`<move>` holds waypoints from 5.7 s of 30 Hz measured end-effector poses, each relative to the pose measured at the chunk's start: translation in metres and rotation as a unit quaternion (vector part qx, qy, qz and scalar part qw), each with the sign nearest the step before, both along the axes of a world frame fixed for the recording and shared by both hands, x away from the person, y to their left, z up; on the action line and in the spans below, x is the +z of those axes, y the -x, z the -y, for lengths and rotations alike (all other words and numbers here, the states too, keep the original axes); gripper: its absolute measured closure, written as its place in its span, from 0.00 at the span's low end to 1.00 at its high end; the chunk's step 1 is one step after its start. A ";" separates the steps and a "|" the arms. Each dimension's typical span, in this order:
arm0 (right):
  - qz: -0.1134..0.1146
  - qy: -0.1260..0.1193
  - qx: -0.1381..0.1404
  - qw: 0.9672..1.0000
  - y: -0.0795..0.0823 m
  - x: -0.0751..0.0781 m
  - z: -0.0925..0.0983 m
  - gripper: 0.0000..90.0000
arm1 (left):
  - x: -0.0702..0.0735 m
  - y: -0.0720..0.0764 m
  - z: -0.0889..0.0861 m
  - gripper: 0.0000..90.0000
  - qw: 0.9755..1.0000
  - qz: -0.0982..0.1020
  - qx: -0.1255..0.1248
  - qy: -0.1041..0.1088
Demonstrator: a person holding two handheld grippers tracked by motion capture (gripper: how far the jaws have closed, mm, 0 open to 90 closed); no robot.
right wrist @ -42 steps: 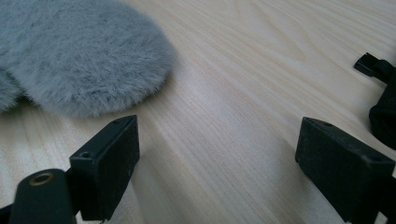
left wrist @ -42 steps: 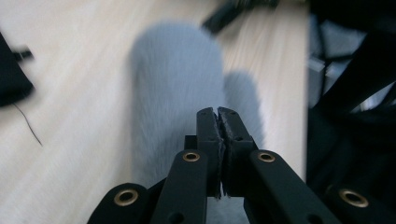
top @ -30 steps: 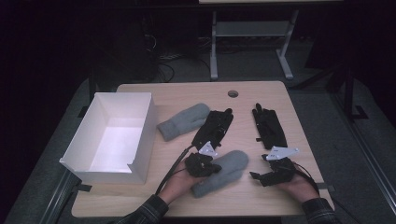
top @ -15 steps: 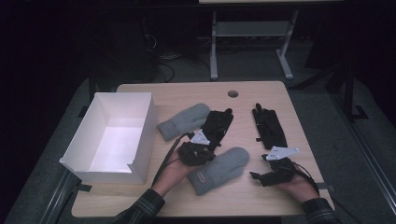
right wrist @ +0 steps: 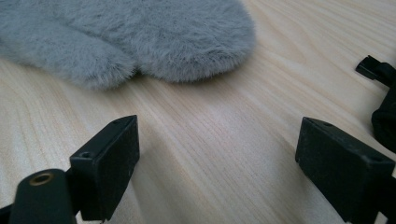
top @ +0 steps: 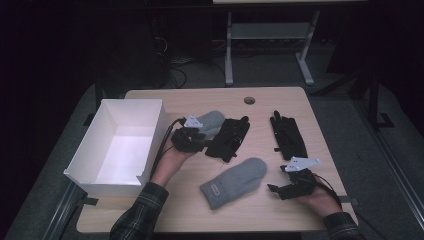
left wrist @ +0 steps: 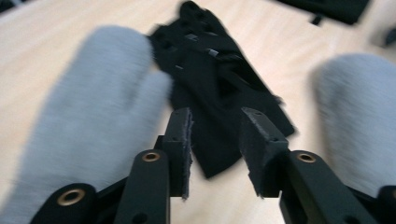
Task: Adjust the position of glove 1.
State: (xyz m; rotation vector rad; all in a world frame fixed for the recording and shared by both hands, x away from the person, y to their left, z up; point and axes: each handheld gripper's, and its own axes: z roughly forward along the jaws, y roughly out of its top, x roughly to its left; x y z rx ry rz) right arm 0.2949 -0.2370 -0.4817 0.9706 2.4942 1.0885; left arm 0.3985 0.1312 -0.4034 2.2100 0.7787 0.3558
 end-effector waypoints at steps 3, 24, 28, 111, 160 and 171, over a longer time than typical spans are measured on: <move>0.000 0.000 0.000 1.000 0.000 0.000 0.000 0.15 | 0.001 -0.019 -0.003 0.69 1.000 0.006 0.019 0.002; 0.000 0.000 0.001 1.000 0.000 0.000 0.000 0.15 | -0.040 -0.077 -0.006 0.61 0.994 0.006 0.091 -0.065; 0.000 0.000 0.001 1.000 0.000 0.000 0.000 0.15 | -0.050 -0.081 -0.006 0.67 0.993 -0.007 0.090 -0.074; 0.001 0.000 0.003 1.000 0.000 0.000 0.000 0.15 | 0.024 0.076 0.045 0.58 0.996 -0.057 -0.072 0.002; 0.000 0.001 0.002 1.000 0.001 0.000 0.000 0.15 | -0.002 0.109 0.010 0.61 0.992 -0.112 -0.045 0.042; -0.026 -0.006 -0.002 1.000 -0.003 0.019 -0.007 0.88 | -0.003 0.088 -0.006 0.99 0.996 -0.080 -0.037 0.032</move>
